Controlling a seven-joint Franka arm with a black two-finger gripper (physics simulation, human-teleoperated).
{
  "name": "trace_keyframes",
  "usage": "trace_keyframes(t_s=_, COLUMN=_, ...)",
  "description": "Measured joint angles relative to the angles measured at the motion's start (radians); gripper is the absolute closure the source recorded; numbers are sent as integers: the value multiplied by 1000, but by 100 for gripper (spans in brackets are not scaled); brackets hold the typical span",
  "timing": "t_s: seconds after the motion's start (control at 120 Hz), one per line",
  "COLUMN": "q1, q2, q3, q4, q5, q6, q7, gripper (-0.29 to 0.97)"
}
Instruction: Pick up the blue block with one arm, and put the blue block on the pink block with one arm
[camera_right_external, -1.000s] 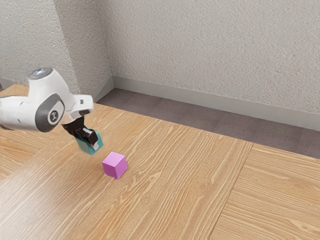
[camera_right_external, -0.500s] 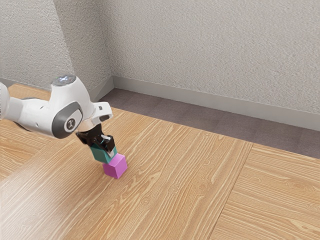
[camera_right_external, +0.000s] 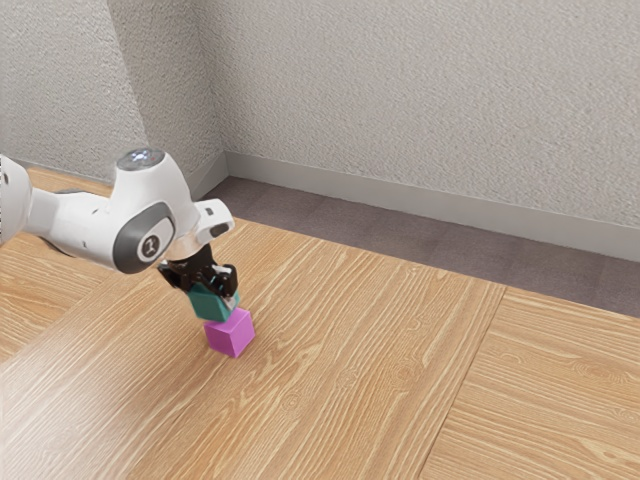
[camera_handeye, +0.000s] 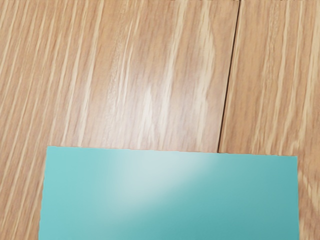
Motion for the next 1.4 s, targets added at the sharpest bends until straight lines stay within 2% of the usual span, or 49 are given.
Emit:
trace_keyframes(t_s=0.383, q1=-1, q2=9, q3=-13, q4=6, q5=7, q6=-1, q7=-54, gripper=33)
trace_keyframes(t_s=0.567, q1=0, q2=7, q3=-17, q4=6, q5=80, q6=0, q7=-59, gripper=33)
trace_keyframes(t_s=0.808, q1=1, q2=4, q3=-35, q4=6, q5=96, q6=0, q7=-60, gripper=33)
trace_keyframes(t_s=1.058, q1=3, q2=-6, q3=-39, q4=5, q5=46, q6=-1, q7=-45, gripper=12)
trace_keyframes(t_s=1.2, q1=9, q2=-112, q3=-39, q4=6, q5=49, q6=-8, q7=-36, gripper=6)
trace_keyframes(t_s=1.25, q1=8, q2=-134, q3=-40, q4=71, q5=47, q6=-49, q7=-29, gripper=5)
trace_keyframes(t_s=1.308, q1=-5, q2=-142, q3=-37, q4=202, q5=44, q6=-147, q7=-20, gripper=4)
trace_keyframes(t_s=1.4, q1=-24, q2=-148, q3=-35, q4=314, q5=40, q6=-282, q7=-7, gripper=2)
